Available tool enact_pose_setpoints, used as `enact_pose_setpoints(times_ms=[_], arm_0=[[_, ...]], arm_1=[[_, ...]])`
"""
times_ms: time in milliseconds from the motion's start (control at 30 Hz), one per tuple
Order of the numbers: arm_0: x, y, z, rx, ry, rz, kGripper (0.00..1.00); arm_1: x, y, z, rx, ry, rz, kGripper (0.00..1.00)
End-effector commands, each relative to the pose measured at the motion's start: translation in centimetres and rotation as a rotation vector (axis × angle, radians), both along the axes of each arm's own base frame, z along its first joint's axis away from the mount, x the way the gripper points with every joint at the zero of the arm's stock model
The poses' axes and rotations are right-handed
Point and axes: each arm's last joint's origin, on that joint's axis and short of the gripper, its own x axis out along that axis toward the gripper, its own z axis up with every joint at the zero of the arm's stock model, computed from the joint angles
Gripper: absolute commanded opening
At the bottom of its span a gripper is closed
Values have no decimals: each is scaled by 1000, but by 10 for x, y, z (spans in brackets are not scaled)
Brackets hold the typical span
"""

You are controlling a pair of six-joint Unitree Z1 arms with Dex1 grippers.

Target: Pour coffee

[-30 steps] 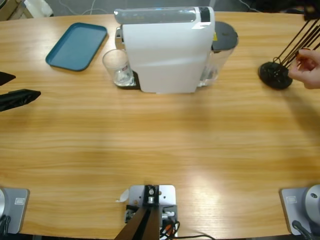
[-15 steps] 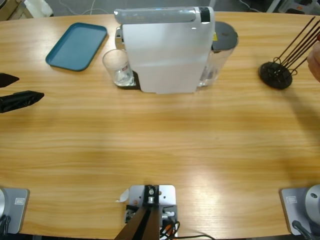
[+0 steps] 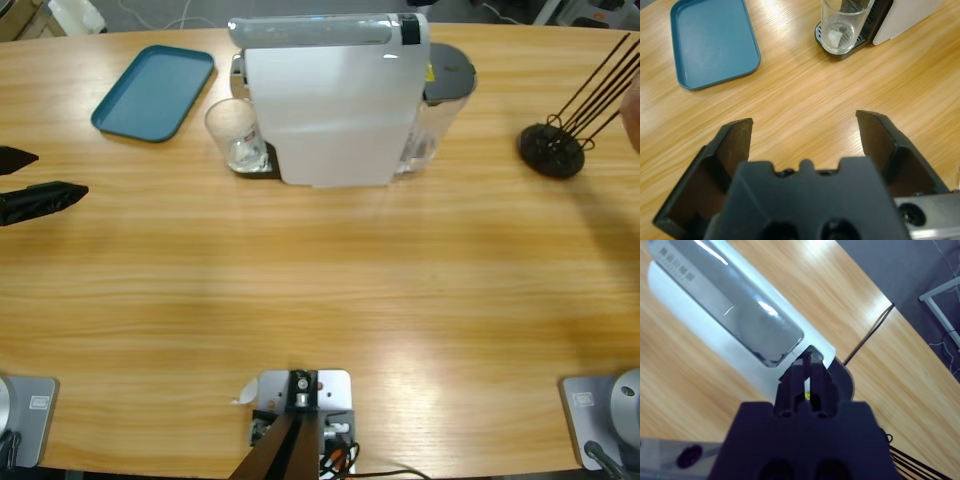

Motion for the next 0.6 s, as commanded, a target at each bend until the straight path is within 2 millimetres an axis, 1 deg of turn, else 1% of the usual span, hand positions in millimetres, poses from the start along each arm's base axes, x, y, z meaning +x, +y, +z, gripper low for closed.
enact_pose_setpoints(times_ms=[33, 267, 600], arm_0=[[1, -1, -13, 22, 44, 2, 895], [1, -1, -13, 22, 45, 2, 895], [1, -2, -13, 23, 45, 1, 895]], arm_1=[[21, 7, -23, -59, 42, -20, 0], [25, -1, -30, -74, 59, -43, 0], [29, -2, -32, -78, 63, -54, 0]])
